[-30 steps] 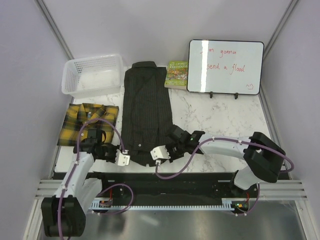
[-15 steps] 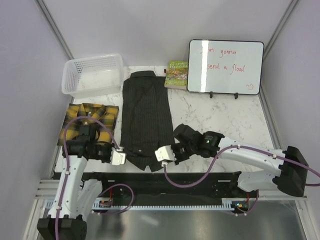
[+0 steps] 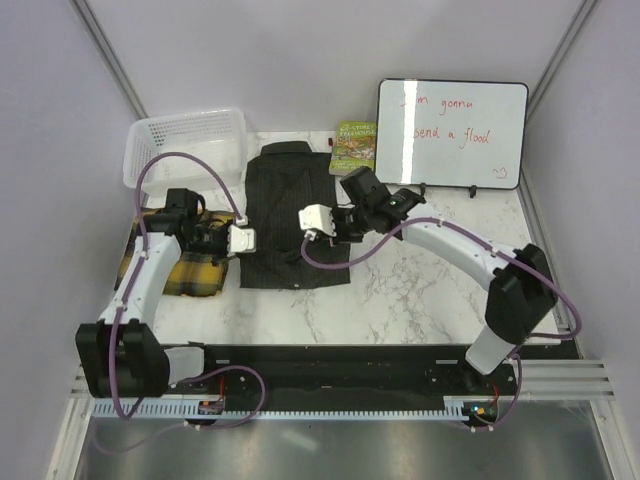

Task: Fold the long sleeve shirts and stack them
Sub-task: Fold the shirt

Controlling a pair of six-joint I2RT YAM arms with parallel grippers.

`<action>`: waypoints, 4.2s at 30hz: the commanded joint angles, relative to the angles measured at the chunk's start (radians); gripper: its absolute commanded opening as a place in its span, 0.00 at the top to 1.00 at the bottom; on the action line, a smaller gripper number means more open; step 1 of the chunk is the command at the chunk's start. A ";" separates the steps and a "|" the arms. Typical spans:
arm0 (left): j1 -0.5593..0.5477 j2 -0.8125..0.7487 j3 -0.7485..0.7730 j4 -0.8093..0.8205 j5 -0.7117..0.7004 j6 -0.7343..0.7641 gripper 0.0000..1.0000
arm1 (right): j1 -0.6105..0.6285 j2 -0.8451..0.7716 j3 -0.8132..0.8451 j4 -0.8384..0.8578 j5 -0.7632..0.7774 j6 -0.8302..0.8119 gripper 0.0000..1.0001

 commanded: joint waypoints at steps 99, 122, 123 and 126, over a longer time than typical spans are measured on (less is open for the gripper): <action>-0.059 0.200 -0.106 0.583 -0.251 -0.724 0.51 | -0.102 0.376 0.080 0.342 -0.121 0.743 0.68; -1.127 -0.309 -0.543 0.503 -0.881 -0.858 0.45 | 0.026 0.477 0.108 0.373 -0.185 0.739 0.72; -1.142 -0.299 -0.551 0.525 -0.909 -0.868 0.45 | 0.026 0.488 0.114 0.370 -0.182 0.736 0.72; -1.173 -0.275 -0.575 0.589 -0.973 -0.866 0.46 | 0.024 0.516 0.114 0.362 -0.176 0.725 0.73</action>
